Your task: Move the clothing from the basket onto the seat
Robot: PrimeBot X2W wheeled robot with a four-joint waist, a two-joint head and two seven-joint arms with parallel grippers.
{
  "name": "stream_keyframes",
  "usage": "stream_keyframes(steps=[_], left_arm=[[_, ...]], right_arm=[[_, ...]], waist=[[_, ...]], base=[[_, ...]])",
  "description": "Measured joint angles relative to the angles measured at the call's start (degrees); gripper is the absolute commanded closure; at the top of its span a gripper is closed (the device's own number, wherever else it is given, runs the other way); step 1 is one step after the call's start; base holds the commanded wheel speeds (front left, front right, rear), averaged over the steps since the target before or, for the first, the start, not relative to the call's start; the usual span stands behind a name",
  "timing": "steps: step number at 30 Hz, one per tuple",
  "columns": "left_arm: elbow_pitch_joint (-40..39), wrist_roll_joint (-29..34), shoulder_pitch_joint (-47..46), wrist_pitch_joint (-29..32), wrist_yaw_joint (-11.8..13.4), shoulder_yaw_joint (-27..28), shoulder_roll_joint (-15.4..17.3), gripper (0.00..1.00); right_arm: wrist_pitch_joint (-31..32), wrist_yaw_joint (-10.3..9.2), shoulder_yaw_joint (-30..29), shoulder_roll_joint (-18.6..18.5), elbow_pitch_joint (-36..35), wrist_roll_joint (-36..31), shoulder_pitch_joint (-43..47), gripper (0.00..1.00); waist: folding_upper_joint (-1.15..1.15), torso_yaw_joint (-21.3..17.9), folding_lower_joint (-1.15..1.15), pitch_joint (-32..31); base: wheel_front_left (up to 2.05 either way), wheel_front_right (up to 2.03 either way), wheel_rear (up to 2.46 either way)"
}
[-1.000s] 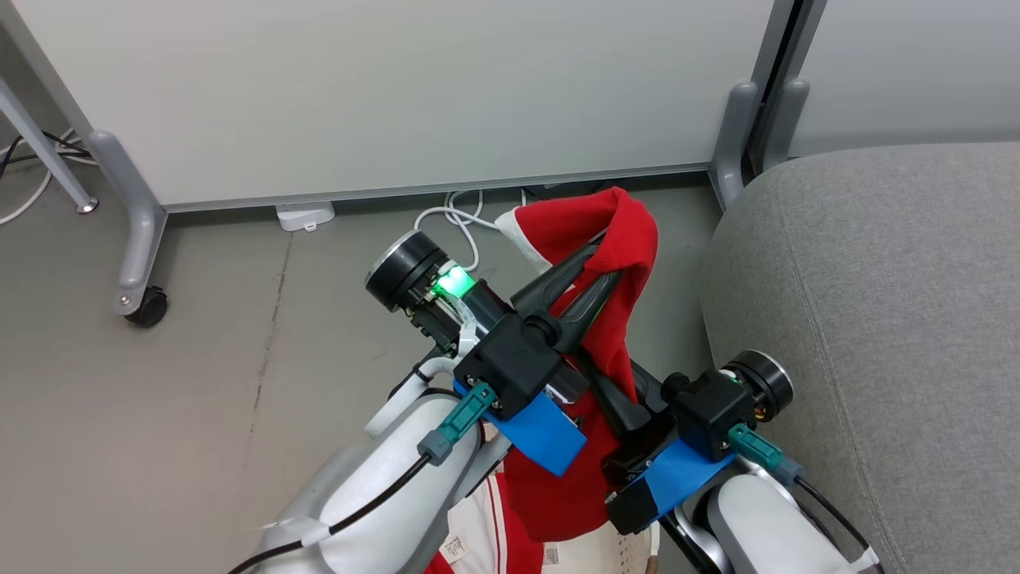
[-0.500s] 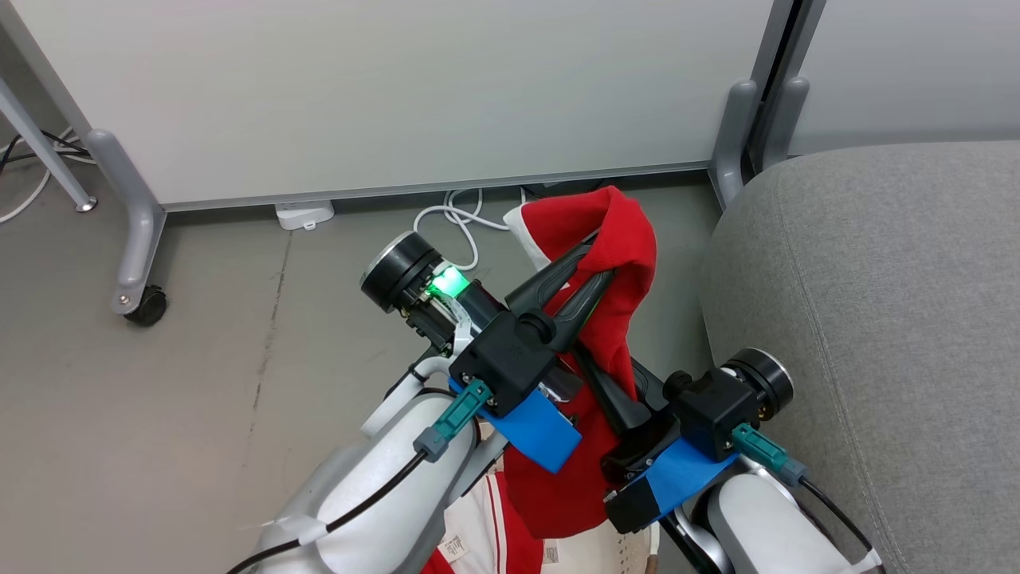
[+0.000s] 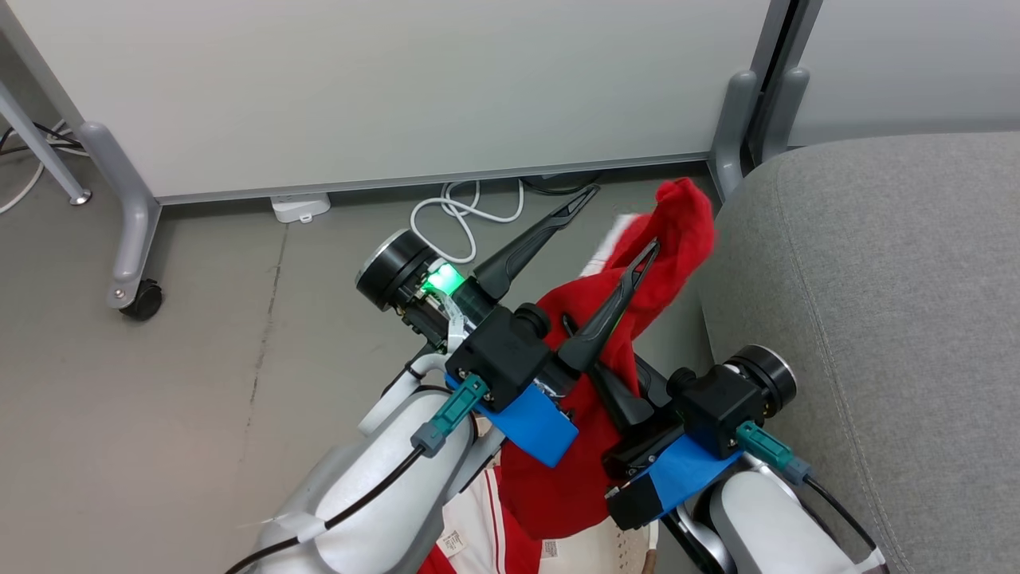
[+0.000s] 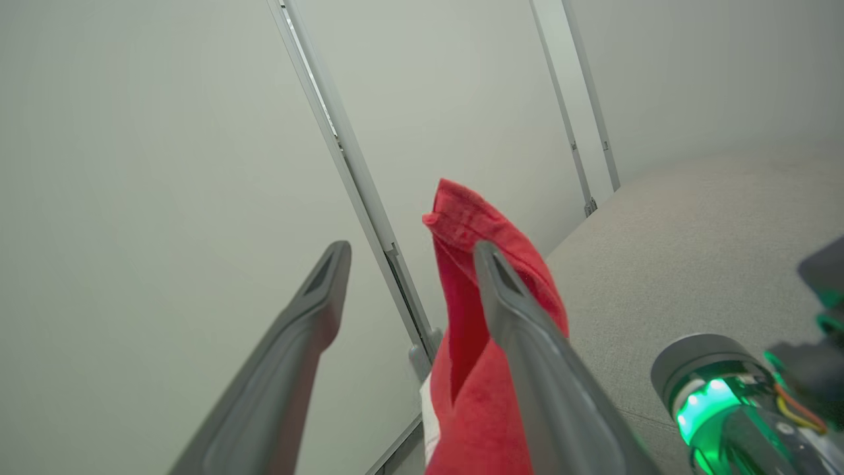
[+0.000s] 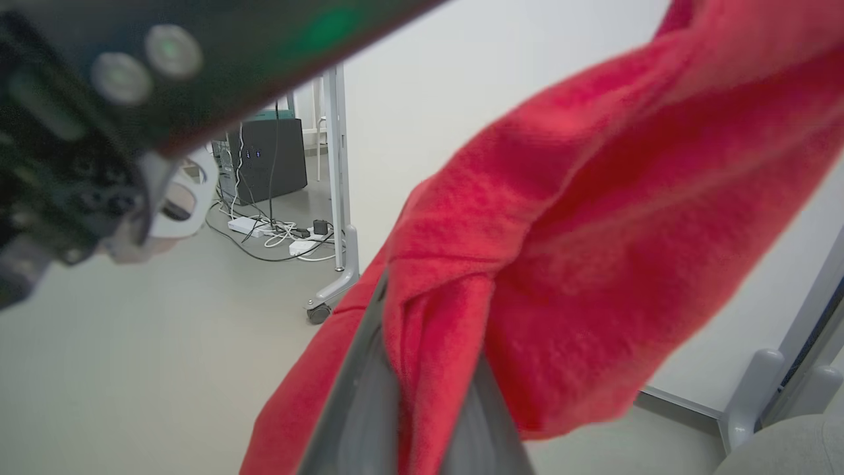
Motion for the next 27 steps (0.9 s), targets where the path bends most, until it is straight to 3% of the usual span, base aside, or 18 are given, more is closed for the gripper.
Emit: stream_keyframes(steps=[11, 27], left_arm=[[-0.05, -0.92, 0.38, -0.07, -0.08, 0.82, -0.18, 0.0], [0.33, -0.87, 1.87, -0.08, -0.52, -2.49, 0.13, 0.0]], right_arm=[[0.0, 0.0, -2.21, 0.03, -0.89, -0.1, 0.51, 1.0], [0.01, 0.0, -9.7, 0.27, -3.91, -0.91, 4.85, 1.0]], waist=[[0.0, -1.85, 0.0, 1.41], [0.0, -12.27, 0.0, 5.15]], base=[[0.0, 0.0, 0.0], [0.0, 0.0, 0.0]])
